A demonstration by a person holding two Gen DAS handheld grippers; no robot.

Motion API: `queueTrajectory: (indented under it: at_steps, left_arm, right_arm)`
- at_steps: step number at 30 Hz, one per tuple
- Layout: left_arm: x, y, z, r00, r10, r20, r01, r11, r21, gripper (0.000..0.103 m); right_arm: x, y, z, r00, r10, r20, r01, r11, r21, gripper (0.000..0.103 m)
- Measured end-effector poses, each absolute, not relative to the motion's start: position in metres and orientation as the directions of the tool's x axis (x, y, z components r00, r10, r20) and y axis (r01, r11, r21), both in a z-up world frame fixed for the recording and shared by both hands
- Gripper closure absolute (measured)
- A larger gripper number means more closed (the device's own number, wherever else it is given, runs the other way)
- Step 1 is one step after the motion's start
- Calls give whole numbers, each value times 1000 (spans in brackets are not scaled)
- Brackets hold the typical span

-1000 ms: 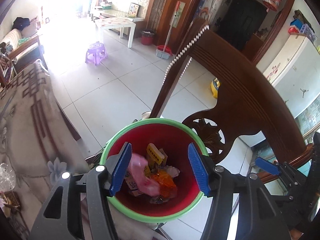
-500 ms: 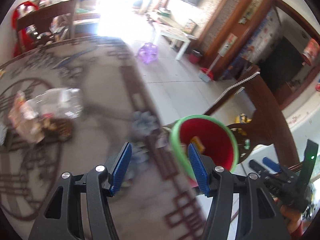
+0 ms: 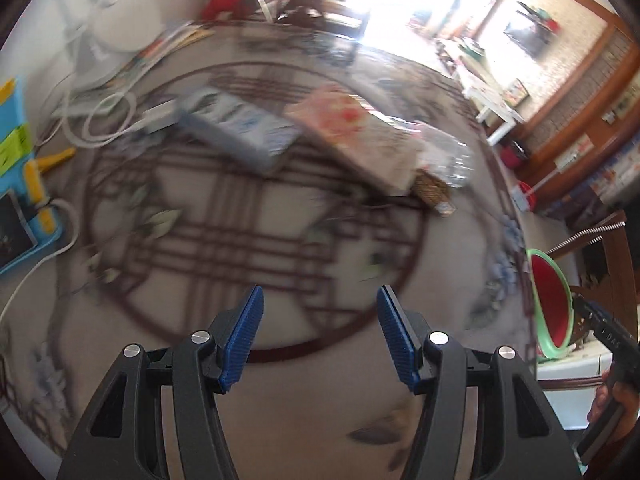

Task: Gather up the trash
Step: 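Move both open tools back over the cluttered table, then grasp the white-blue toothpaste box with the left tool while the right tool grasps the water bottle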

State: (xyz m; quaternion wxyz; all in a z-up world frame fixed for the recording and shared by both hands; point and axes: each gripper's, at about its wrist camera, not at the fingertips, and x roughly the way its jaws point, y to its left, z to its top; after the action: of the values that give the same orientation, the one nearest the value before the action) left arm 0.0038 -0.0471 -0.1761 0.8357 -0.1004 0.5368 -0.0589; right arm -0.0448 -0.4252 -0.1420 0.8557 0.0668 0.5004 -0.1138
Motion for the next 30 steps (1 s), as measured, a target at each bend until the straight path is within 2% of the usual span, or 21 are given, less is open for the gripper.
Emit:
queueTrajectory:
  at_steps: [9,13,15,21,26,30]
  left_arm:
    - [31,22,-192,427,-228,-875,-78,955,-287,47]
    - [72,31,-195,451,-268,-851,-134,923,-361,47]
    - [95,36,-198,478,-266,-837,-174,906,-387,41]
    - [160,34,-226,473,-290,-832,-279,846,-454,39]
    - [196,26,-248,453,-268,-850,-320,841,-436,38]
    - [210,17,-254,460,-248,-852,-320,849,-420,37]
  right_arm:
    - [75,-316,-136,513,-10,-858,-116,990,-81,31]
    - [143,-289,-143,430,50,-902,-288,954,-84,31]
    - [175,-279,-150,372,64,-926,-351,933,-76,31]
    - [233,-260,-177,224,62,-973,-496,867,-59,28]
    - [252,-241,-196,152,53,-987,-612,789,-52,23]
    - [256,-227,-210,107,50,-993,-660,750,-34,23]
